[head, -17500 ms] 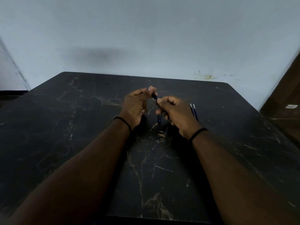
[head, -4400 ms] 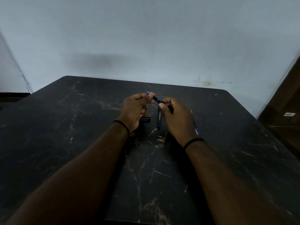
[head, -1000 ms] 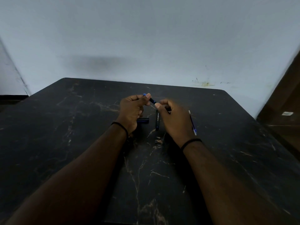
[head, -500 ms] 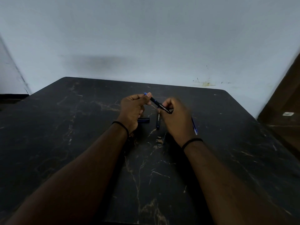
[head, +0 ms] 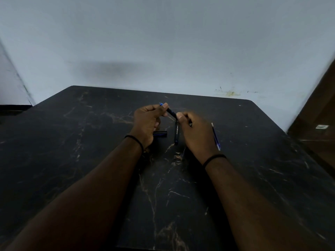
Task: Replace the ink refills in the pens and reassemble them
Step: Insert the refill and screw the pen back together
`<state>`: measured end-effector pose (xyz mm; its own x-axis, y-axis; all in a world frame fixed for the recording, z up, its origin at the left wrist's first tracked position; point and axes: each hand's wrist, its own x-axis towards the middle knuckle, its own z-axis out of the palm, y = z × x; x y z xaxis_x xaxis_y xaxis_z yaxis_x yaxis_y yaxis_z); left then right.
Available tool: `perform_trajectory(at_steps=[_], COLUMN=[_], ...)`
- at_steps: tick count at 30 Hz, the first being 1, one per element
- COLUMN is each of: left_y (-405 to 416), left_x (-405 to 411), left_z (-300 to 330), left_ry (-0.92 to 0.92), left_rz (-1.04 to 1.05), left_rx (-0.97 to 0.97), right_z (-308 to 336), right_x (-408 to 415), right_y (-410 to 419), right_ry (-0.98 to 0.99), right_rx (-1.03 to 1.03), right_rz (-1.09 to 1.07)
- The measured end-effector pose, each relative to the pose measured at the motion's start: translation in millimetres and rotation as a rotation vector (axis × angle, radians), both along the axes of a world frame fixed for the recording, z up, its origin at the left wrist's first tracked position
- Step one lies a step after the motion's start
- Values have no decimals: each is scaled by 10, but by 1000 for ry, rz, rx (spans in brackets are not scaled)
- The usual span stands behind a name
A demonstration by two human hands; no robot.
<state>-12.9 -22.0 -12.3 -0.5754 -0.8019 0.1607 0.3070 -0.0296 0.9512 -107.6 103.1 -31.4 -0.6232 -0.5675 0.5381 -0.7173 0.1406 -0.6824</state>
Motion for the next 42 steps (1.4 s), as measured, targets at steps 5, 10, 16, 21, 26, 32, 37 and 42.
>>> perform_trajectory(at_steps=[5, 10, 16, 21, 26, 32, 37, 42], left_y=[4, 6, 11, 0, -4, 37, 79, 27], left_x=[-1, -10, -5, -4, -15, 0, -9, 29], left_z=[-2, 6, 13, 4, 2, 23, 69, 82], left_ry=[-1, 20, 8, 13, 10, 12, -50, -19], left_rz=[4, 18, 18, 12, 32, 28, 45, -36], left_rx=[1, 19, 13, 14, 26, 19, 20, 36], right_z=[-21, 16, 15, 41, 10, 30, 52, 107], right_x=[-27, -6, -5, 24, -7, 27, 46, 123], right_y=[-9, -3, 23, 1, 11, 10, 29, 70], right_ry=[-12, 42, -16, -57, -21, -38, -33, 9], right_rx=[-41, 73, -26, 8, 5, 31, 33, 51], right_rz=[-19, -32, 3, 1, 0, -1, -7, 10])
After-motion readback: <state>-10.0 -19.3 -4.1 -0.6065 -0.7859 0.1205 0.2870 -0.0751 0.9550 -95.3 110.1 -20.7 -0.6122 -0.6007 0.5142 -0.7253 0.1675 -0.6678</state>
